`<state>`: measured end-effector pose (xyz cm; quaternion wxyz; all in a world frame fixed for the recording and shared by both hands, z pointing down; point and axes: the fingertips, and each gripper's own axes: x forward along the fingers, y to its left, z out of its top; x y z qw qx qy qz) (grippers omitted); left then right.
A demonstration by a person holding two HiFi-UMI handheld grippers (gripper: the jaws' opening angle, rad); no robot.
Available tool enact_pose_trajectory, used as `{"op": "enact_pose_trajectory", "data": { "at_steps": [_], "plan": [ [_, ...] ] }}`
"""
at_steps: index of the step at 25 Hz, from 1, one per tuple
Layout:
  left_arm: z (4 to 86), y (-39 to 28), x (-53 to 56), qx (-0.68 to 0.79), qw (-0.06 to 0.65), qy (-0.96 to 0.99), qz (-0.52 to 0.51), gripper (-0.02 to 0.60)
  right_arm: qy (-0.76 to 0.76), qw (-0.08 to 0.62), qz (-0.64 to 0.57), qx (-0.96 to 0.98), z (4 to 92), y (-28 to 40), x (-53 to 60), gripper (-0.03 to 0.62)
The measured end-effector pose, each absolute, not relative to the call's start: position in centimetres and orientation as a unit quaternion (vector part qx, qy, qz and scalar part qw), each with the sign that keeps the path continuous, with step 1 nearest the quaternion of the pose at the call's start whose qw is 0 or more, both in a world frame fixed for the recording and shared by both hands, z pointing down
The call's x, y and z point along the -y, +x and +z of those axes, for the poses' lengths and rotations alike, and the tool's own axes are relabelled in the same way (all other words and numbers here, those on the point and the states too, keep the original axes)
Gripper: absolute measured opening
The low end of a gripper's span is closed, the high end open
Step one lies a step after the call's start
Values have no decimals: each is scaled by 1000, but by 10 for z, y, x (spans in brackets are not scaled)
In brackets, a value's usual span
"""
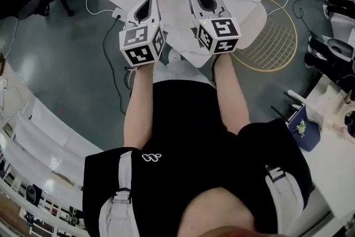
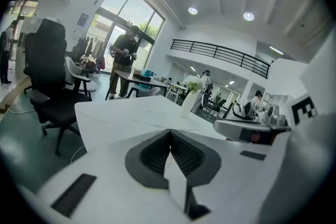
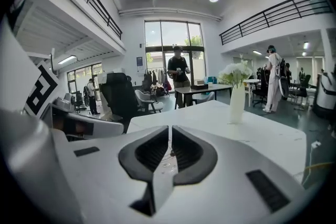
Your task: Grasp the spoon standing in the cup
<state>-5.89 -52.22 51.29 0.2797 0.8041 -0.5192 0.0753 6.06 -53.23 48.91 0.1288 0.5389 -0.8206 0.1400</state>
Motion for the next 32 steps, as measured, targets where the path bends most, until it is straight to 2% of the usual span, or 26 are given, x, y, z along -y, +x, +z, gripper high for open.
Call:
{"op": "enact_pose_trajectory", "data": {
  "at_steps": [7,18,24,27,32],
  "plan": [
    [547,-56,524,496,311,804,106,15,554,154,182,798,530,60,546,83],
    [569,-75,541,494,324,797,129,15,565,139,240,777,570,54,565,133],
    [574,-74,548,488,325,799,135,15,566,135,256,772,586,47,570,129],
    [571,-72,549,488,322,800,133,15,570,140,253,769,586,49,570,87],
    [559,-73,548,495,315,800,127,15,573,146,245,768,578,51,571,58]
  ]
}}
